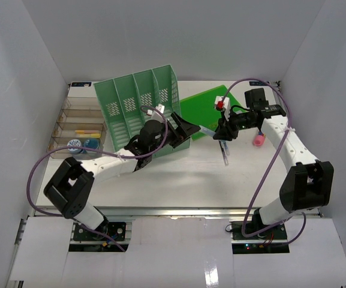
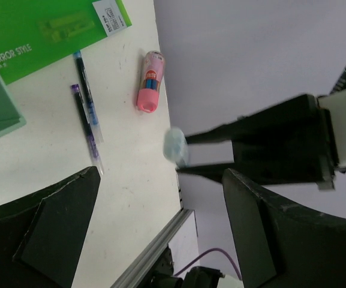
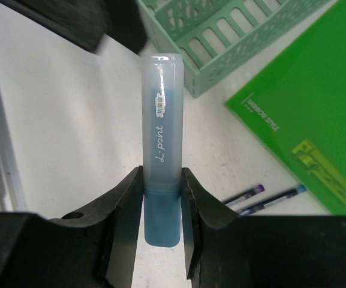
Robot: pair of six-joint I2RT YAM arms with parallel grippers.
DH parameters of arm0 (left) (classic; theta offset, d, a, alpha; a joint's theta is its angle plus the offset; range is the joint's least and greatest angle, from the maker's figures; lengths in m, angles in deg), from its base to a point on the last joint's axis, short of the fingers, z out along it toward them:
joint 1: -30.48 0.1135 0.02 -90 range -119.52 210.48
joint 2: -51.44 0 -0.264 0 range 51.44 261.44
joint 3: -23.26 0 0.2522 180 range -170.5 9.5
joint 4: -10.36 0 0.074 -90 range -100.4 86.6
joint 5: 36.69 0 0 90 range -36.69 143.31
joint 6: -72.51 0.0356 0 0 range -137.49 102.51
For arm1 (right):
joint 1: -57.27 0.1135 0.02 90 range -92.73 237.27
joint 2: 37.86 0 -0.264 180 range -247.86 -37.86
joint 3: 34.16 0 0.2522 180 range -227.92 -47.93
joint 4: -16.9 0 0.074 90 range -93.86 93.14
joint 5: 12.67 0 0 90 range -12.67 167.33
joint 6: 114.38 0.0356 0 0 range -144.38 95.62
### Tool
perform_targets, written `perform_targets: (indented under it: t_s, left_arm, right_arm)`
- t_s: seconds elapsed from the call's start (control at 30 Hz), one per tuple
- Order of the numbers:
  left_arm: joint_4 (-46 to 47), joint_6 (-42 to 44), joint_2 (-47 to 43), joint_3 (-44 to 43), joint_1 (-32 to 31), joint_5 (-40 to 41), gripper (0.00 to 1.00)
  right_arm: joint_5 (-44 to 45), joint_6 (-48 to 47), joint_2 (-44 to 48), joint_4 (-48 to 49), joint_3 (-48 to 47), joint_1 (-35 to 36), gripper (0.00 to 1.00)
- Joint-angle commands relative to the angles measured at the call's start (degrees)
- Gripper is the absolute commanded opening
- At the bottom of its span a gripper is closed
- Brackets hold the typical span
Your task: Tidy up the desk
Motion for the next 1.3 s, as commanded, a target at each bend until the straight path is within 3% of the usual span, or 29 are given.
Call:
perform_targets:
  t_s: [0.0,0.1,0.2,0.47,0.57,0.7,0.87,0.93,1.03,1.17,1.27]
  left_arm:
    - [3.8,-1.9,4.2,-6.3,-1.5,2.5,0.93]
    - [3.5,-2.2,6.1,-8.2,-2.7,3.0,0.91]
    - [5.1,-3.1,6.7,-8.1,-3.3,3.1,0.79]
    - [5.0,-3.6,5.5,-6.6,-3.7,2.9,0.35]
    - [3.9,-2.8,3.8,-5.7,-3.7,3.4,0.22]
    - [0.9,-0.3,0.5,-3.6,-3.6,4.1,0.06]
    - [-9.4,4.9,-9.4,0.0,-0.1,7.0,0.00]
    - [-14.0,6.4,-15.6,2.9,3.7,6.2,0.00]
    - [-25.5,8.5,-29.3,5.7,16.6,-0.2,0.00]
    - [-41.3,14.5,-39.2,4.2,38.5,-11.2,0.00]
    - [-46.2,19.4,-39.7,3.0,57.0,-23.8,0.00]
  right_arm:
    - [-9.0,13.2,4.1,7.1,2.7,0.2,0.08]
    - [-10.8,18.1,5.1,11.6,4.9,0.3,0.08]
    - [-10.8,23.1,5.9,16.9,6.7,0.6,0.08]
    - [-9.5,29.3,5.5,23.9,9.8,1.1,0.12]
    - [-9.7,29.8,5.4,24.6,10.2,1.1,0.24]
    - [-10.2,28.9,6.5,24.8,11.0,1.3,0.54]
    - [-11.0,27.2,12.3,24.2,13.6,0.9,0.75]
    - [-12.8,26.6,15.1,24.2,15.4,0.5,0.79]
    - [-14.7,24.5,20.9,24.2,19.3,-0.5,0.80]
    - [-15.6,20.4,25.6,24.9,26.0,-2.8,0.80]
    - [-19.0,20.7,26.4,27.6,30.5,-6.6,0.80]
